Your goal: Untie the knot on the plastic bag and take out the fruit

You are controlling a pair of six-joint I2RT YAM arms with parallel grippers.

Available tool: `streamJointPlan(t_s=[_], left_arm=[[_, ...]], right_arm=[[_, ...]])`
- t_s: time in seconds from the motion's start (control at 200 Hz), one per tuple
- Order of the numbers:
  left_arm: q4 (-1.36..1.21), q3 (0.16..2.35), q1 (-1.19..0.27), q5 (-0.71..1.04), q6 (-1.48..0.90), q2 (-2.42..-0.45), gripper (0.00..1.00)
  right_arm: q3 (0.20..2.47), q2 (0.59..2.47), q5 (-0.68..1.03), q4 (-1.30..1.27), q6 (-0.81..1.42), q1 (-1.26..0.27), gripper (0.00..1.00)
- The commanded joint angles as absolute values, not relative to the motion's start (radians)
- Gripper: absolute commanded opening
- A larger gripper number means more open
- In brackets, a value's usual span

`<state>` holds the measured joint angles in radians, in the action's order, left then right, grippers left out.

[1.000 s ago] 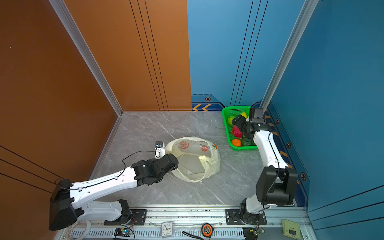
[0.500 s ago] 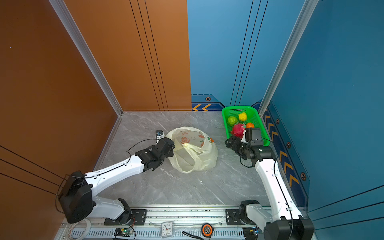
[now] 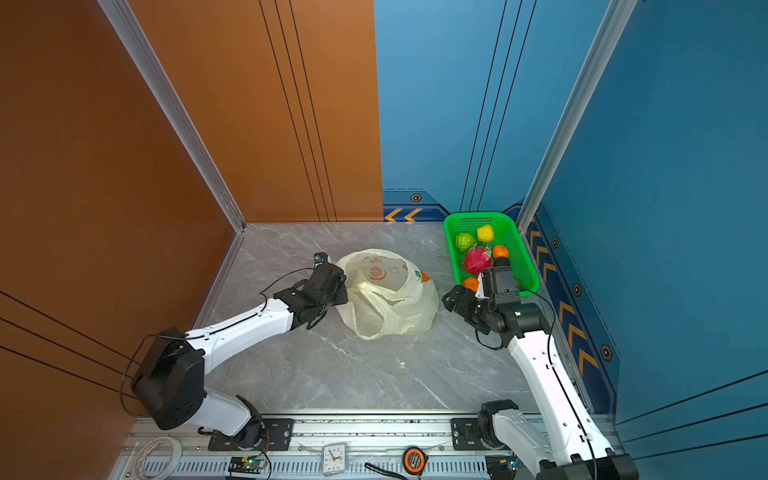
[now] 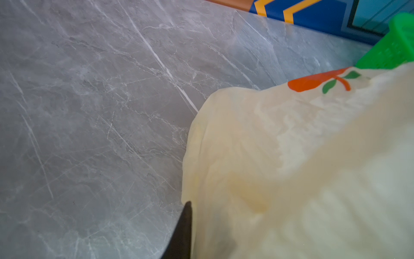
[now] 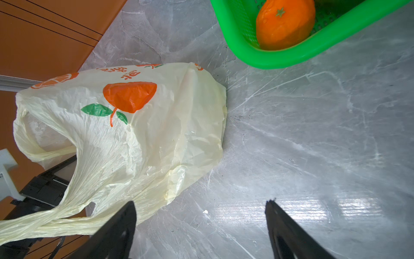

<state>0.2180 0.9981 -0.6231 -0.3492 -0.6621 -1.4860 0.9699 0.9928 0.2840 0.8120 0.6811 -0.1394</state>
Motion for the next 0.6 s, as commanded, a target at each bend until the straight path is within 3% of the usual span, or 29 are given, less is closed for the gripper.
streamJointPlan(t_s=[0.0,0.135,0.265,0.295,0.506,0.591], left_arm=[[0.263,1.0,-0.613,-0.275,-0.64,-1.411,0.52],[0.326,0.949,-0.609,-0.26,-0.652,-1.329,0.75],[0.354,0.892,-0.606,-0.242,-0.663,-1.232,0.85],[0.365,0.884,-0.607,-0.238,-0.665,-1.214,0.92],[0.454,0.827,-0.621,-0.287,-0.624,-1.064,1.0],[0.478,0.791,-0.627,-0.352,-0.577,-0.995,0.98]], right_arm=[[0.969,0.997,0.251,0.841,0.682,-0.147,0.89],[0.974,1.01,0.248,0.839,0.668,-0.152,0.9],[0.978,1.019,0.245,0.836,0.645,-0.158,0.92],[0.979,1.02,0.242,0.835,0.639,-0.162,0.92],[0.997,1.016,0.177,0.833,0.511,-0.187,1.0],[0.997,1.009,0.124,0.822,0.44,-0.19,1.0]])
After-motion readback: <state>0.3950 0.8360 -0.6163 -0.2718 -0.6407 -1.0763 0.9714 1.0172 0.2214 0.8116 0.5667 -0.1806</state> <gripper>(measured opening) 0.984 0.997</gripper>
